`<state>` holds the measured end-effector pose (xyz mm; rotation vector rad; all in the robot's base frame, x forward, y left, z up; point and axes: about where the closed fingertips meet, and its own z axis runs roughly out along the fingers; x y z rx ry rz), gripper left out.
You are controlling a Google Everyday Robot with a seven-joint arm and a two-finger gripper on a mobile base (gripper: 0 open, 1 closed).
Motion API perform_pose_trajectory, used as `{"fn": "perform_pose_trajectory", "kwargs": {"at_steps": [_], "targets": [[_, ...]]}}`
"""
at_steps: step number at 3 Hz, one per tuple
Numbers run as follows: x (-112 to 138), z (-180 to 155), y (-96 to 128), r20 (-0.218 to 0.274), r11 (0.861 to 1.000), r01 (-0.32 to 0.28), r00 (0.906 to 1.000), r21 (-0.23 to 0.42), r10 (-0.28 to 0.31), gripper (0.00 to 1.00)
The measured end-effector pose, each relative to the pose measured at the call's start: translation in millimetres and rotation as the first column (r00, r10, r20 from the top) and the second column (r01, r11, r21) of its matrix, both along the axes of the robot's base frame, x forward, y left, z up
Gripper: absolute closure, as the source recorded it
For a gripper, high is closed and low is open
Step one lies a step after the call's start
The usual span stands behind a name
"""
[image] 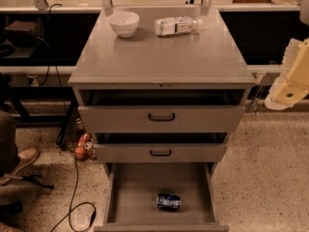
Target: Pick pepsi can from bottom drawer and place on counter
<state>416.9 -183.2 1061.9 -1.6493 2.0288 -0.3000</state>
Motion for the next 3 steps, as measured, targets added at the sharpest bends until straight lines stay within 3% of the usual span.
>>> {"fn": "perform_pose_trajectory", "kwargs": {"at_steps": [2,3], "targets": [[3.5,-15.0,3.5,-0.019,0.999,-0.010,0.9998,0.034,0.011,0.00],[14.4,-61.7,13.1,-0.086,0.996,-0.026,0.9957,0.089,0.034,0.00]]}}
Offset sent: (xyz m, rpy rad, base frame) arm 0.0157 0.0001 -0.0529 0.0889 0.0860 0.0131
